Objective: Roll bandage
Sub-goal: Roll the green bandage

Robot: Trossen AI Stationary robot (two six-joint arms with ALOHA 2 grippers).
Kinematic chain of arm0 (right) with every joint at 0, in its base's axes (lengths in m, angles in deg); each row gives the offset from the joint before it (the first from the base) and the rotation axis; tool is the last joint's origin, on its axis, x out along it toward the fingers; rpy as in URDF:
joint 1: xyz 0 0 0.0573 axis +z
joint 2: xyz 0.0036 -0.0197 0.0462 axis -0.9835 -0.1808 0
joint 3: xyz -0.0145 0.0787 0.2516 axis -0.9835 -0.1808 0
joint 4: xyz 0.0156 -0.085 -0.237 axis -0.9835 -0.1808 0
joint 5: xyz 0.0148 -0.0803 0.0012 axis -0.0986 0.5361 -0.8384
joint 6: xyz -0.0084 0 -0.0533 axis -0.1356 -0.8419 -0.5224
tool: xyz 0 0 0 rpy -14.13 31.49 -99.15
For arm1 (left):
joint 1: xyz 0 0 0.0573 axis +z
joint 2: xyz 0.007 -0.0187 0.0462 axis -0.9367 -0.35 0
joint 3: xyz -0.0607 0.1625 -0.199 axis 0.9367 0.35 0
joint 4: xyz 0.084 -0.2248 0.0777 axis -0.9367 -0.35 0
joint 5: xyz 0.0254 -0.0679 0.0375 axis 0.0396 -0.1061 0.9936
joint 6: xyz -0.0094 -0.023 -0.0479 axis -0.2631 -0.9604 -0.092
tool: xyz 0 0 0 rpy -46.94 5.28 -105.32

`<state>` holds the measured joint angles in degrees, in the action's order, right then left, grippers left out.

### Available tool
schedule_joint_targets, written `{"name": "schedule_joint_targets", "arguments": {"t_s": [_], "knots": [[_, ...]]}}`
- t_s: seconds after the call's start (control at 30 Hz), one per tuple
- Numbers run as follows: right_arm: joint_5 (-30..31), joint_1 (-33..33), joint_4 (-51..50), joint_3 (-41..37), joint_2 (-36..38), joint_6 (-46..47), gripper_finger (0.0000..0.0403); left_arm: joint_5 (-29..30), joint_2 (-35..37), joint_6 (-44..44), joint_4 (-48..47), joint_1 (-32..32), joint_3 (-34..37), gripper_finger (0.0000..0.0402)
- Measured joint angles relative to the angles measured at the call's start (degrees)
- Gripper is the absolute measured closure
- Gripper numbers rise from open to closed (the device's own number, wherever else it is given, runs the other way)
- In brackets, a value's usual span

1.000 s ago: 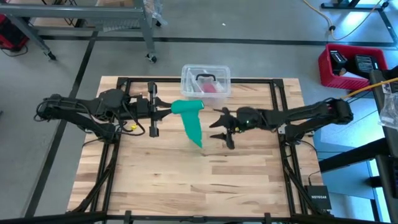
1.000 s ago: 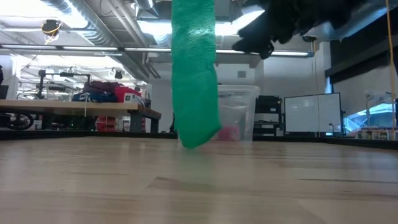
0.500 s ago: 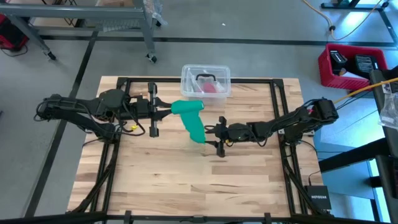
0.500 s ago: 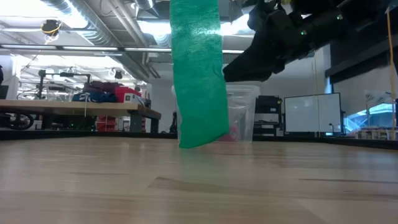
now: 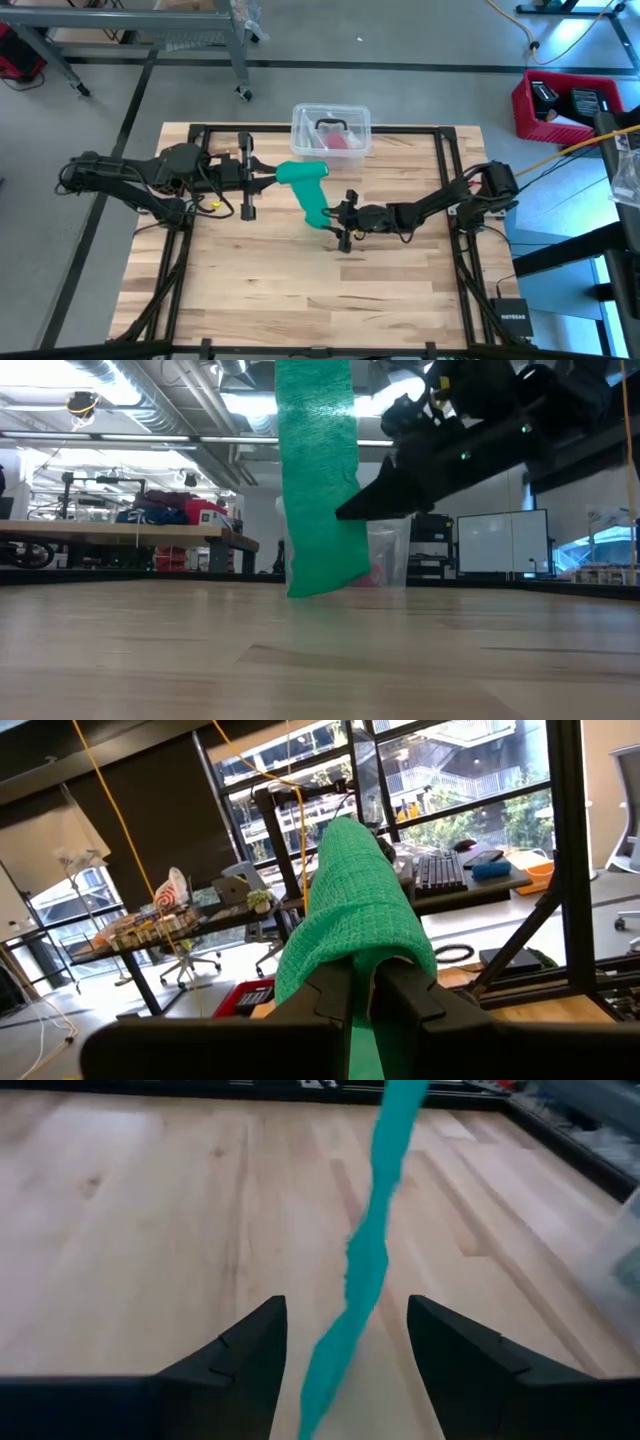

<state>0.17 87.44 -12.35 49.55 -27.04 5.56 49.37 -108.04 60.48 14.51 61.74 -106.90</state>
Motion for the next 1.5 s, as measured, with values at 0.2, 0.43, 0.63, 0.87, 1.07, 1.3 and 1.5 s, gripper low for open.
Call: {"name": "schedule_joint_targets", "arguments": {"t_s": [0.2, 0.43, 0.63, 0.87, 1.07, 1.3, 1.5], "knots": [[2.9, 0.0, 0.6, 0.0, -2.7, -0.8, 0.0194, 0.0, 0.0, 0.0, -0.1, 0.0, 0.0, 0.0384], [5.0, 0.0, 1.3, 0.0, -3.2, -0.9, 0.0225, 0.0, 0.0, 0.0, 0.0, 0.0, 0.0, 0.0384], [2.7, 0.0, 1.7, 0.0, -3.2, -0.9, 0.0368, 0.0, 0.0, 0.0, 0.1, 0.0, 0.0, 0.0384], [-0.3, 2.1, -0.5, 0.0, -1.9, -1.5, 0.0397, 0.6, 0.0, 1.5, 1.9, 0.0, 0.0, 0.0384], [-1.5, 6.4, -5.4, 0.0, 6.1, -2.3, 0.0399, 1.9, 0.4, 2.9, 2.9, 2.2, -2.2, 0.0384], [-5.6, 13.1, -12.7, 0.0, 15.8, 0.0, 0.04, 2.0, 0.5, 4.0, 2.6, 5.5, -6.2, 0.0384], [-4.3, 21.3, -16.0, 0.0, 19.8, 5.5, 0.0401, 1.9, 0.6, 2.3, 2.3, 7.5, -7.8, 0.0384]]}}
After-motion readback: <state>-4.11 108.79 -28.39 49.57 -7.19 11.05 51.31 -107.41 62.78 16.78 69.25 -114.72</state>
